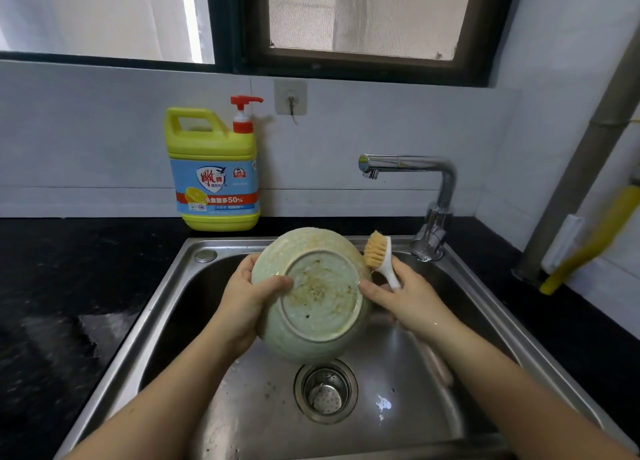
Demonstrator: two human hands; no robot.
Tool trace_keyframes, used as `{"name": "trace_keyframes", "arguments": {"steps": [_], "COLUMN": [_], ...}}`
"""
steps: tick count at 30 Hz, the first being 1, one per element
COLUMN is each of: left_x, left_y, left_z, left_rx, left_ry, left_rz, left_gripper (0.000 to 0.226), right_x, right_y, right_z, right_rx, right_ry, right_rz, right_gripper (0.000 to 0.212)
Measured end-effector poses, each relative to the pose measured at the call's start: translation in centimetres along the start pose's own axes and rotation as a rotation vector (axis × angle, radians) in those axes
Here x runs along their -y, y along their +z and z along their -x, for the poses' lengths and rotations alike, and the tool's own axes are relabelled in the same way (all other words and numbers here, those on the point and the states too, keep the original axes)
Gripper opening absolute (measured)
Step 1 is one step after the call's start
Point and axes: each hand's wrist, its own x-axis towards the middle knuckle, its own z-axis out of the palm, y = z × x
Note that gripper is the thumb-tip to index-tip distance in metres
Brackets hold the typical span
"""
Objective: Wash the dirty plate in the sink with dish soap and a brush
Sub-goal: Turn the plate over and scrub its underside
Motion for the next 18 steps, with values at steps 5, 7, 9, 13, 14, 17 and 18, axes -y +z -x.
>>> {"name": "trace_keyframes", "arguments": {"steps": [5,7,9,13,14,17,18], "left_x": [0.1,0.0,0.0,0.1,0.2,0.4,0.5], "left_y": [0.2,0.1,0.0,0.3,0.5,0.9,1.0], "left_z": [0.0,0.1,0.1,0.6,0.8,1.1,1.1], "left_rx": [0.044,0.081,0.135,0.286,0.325,0.399,0.393], "left_ry": [-0.005,0.002,0.001,-0.035,-0.037,-0.026,-0.02], "left_rz": [0.057,0.031,-0.042,-0.265,-0.326,-0.453,-0.466], "left_gripper": [0.053,0.059,0.068,0.064,0.057,0.042,0.041], "right_x": [-0.2,-0.1,-0.1,0.0,0.1,-0.1,0.0], "right_y": [0.3,0.0,-0.7,-1.6,-1.5,-1.1,-0.9], "right_z": [-0.1,-0.3,-0.4,0.0,0.1,0.4,0.4], "right_rx": [0.026,0.03,0.063,0.142,0.178,0.289,0.3], "right_ry": [0.056,0.039,-0.007,-0.079,-0.087,-0.091,-0.098], "right_rz": [-0.313,-0.353,-0.386,-0.33,-0.29,-0.21,-0.196], "right_gripper": [0.048,0.049,0.054,0.063,0.067,0.077,0.078]}}
